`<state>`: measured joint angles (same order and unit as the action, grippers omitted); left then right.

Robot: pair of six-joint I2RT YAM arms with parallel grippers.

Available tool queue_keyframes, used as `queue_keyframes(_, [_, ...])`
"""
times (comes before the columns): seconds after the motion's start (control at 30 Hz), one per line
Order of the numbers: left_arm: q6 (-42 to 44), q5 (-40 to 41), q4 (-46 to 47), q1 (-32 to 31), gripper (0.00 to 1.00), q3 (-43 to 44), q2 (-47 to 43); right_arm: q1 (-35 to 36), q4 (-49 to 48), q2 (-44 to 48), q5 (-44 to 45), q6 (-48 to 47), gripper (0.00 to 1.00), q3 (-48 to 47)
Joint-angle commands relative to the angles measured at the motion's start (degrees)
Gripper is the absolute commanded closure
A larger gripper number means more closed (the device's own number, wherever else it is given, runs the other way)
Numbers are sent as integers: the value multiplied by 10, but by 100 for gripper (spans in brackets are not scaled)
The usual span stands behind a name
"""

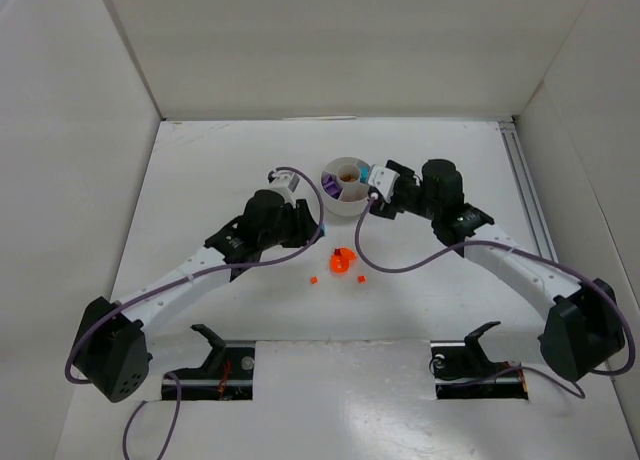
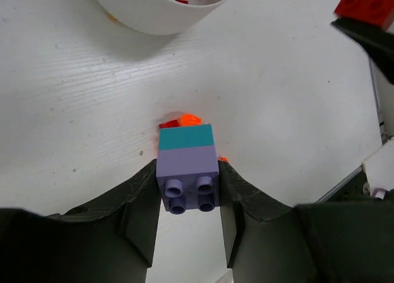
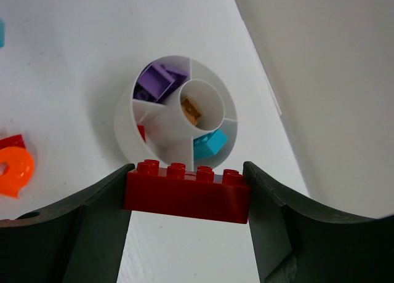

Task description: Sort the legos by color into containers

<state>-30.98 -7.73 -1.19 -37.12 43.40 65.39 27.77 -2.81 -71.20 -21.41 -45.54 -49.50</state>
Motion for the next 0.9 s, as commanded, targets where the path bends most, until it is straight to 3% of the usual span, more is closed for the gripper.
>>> queue_keyframes(0.0, [-5, 19, -9, 5, 91, 28, 11, -3, -14, -36, -9, -7, 60, -65])
queue_keyframes(0.27, [-40, 111, -50, 5, 87, 28, 59, -3, -14, -101, -9, -1, 60, -114])
queue_keyframes(0.47, [-45, 105, -50, 5, 92, 34, 102, -3, -14, -127, 1, 5, 60, -125])
queue_keyframes(0.87, [-45, 117, -56, 5, 92, 39, 68, -3, -14, -144, 8, 10, 60, -135])
